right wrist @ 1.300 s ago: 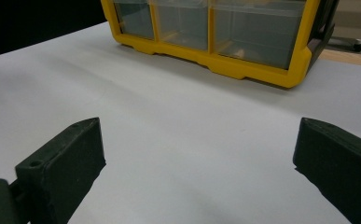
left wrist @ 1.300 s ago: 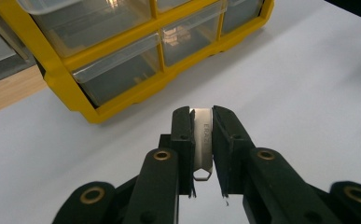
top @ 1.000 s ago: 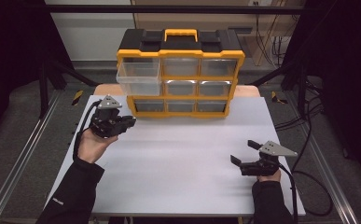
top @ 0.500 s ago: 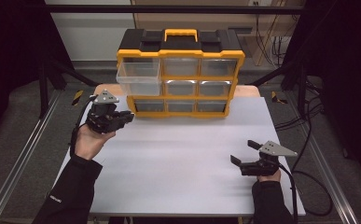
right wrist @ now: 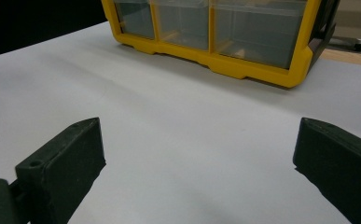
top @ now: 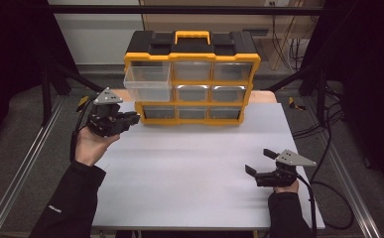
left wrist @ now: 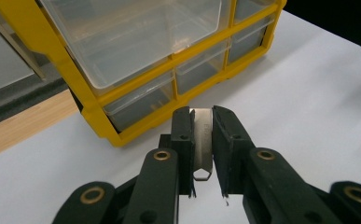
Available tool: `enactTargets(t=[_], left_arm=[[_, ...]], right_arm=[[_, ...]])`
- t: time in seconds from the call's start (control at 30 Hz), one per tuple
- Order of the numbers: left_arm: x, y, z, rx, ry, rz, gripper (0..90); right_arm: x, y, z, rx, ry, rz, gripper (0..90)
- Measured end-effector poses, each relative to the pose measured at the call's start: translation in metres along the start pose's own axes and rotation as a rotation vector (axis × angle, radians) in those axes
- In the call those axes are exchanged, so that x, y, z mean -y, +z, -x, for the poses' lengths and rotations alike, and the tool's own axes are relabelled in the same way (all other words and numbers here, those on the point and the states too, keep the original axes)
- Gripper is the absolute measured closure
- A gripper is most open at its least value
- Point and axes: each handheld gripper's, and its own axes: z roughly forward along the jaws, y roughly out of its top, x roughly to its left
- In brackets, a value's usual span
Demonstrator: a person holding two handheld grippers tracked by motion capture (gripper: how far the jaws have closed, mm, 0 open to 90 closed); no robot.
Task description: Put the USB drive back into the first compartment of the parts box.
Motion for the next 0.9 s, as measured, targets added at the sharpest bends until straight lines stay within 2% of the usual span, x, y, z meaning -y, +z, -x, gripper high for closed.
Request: enactTargets(t=[0.9], left_arm=[[-0.026, -0.023, -0.001, -0.01, 0.013, 0.05, 78.1]], right_arm=[[0.0, 0.0, 0.0, 0.0, -0.001, -0.001, 2.2]])
